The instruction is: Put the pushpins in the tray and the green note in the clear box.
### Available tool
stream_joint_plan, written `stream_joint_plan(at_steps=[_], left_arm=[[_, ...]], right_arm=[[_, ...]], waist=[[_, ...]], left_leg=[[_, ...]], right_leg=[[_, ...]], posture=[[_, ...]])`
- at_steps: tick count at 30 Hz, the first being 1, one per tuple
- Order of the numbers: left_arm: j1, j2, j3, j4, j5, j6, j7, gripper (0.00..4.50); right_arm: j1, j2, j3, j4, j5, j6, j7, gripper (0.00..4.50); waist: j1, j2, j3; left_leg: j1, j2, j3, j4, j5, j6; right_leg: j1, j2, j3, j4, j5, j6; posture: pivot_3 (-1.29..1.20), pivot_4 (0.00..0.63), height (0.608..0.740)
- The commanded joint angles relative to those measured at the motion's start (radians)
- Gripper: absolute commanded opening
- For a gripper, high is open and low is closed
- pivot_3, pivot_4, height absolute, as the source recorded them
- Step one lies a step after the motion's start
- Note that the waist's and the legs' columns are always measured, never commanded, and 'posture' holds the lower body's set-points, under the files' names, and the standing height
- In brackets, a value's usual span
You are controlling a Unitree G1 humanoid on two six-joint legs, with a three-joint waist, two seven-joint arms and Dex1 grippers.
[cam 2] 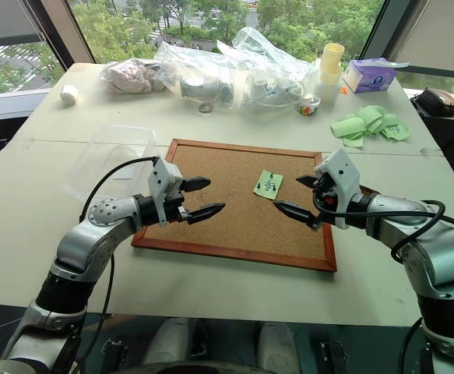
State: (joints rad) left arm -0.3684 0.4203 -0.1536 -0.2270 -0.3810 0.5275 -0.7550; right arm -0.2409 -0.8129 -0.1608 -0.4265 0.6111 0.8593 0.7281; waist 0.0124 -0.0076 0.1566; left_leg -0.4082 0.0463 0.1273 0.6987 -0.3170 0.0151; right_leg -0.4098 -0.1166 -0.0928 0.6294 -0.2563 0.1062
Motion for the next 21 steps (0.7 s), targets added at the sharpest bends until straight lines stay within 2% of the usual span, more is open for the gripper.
stream_joint_plan(at_steps=[1,4,10,11,16,21], left_arm=[[-0.013,-0.012,0.011,0.012,0.014,-0.039,0.009,4.05],[-0.021,-0.036,0.007,0.046,0.027,-0.061,0.026,3.24],[-0.029,-0.073,-0.052,0.122,0.101,-0.167,0.016,0.18],[-0.041,-0.089,-0.060,0.151,0.114,-0.186,0.020,0.03],[-0.077,-0.180,-0.062,0.289,0.127,-0.250,0.028,0.03],[-0.080,-0.220,-0.082,0.385,0.185,-0.295,0.050,0.03]], right_arm=[[-0.019,-0.008,0.000,-0.019,-0.001,-0.012,0.005,4.50],[-0.023,-0.004,0.008,-0.024,0.002,-0.007,0.003,4.50],[-0.055,0.022,0.038,0.007,-0.031,-0.033,-0.024,4.50],[-0.075,0.031,0.055,0.027,-0.053,-0.040,-0.040,4.50],[-0.171,0.090,0.130,0.143,-0.169,-0.069,-0.132,4.50],[-0.261,0.166,0.180,0.261,-0.241,-0.075,-0.190,4.50]], waist=[[0.000,0.000,0.000],[0.001,0.000,0.000],[0.000,0.000,0.000],[0.000,0.000,0.000],[0.001,0.000,0.000],[-0.003,0.000,0.000]], left_leg=[[0.000,0.000,0.000,0.000,0.000,0.000],[0.000,0.000,0.000,0.000,0.000,0.000],[0.000,0.000,0.000,0.000,0.000,0.000],[0.000,0.000,0.000,0.000,0.000,0.000],[0.000,-0.002,0.001,0.001,0.000,0.000],[0.000,-0.002,0.003,0.000,0.000,0.000]], right_leg=[[0.000,0.000,0.000,0.000,0.000,0.000],[0.000,0.000,0.000,0.000,0.000,0.000],[0.000,0.000,0.000,0.000,0.000,0.000],[0.000,0.000,0.000,0.000,0.000,0.000],[0.000,0.000,0.000,0.001,0.000,0.000],[-0.001,0.000,0.000,0.001,0.000,0.000]], posture=[[0.00,0.150,0.740],[0.00,0.150,0.740],[0.00,0.150,0.740],[0.00,0.150,0.740],[0.00,0.150,0.740],[0.00,0.150,0.740]])
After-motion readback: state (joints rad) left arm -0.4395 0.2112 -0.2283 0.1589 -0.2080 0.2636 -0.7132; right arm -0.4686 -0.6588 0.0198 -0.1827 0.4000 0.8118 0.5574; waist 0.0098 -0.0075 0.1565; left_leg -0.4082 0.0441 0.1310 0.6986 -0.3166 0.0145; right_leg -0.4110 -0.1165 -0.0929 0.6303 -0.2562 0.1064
